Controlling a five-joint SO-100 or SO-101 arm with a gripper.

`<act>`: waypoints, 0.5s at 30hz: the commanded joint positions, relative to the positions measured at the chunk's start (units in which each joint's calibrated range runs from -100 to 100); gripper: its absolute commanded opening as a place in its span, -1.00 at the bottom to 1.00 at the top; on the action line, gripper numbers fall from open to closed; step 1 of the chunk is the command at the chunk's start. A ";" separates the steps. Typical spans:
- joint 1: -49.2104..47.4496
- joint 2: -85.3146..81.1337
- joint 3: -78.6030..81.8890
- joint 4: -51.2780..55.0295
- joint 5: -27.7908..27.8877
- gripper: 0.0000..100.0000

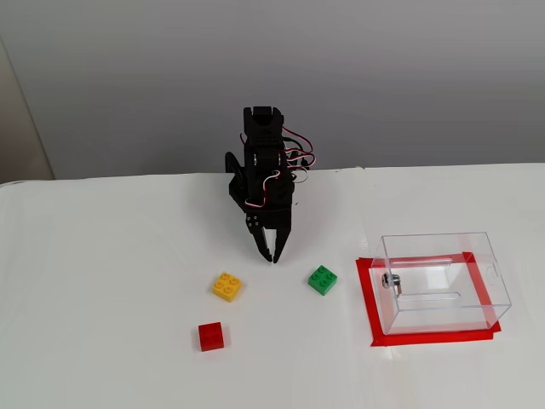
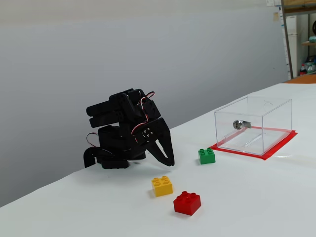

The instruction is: Pick the green lego brick and place it into the transparent box

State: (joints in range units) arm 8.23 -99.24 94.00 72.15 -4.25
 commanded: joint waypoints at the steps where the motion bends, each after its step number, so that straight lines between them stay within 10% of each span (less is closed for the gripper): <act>1: 0.31 -0.51 -1.05 0.00 -0.13 -0.97; 15: -0.06 -0.42 -1.05 -0.52 0.18 -0.97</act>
State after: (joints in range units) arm 8.23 -99.24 94.00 71.98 -4.25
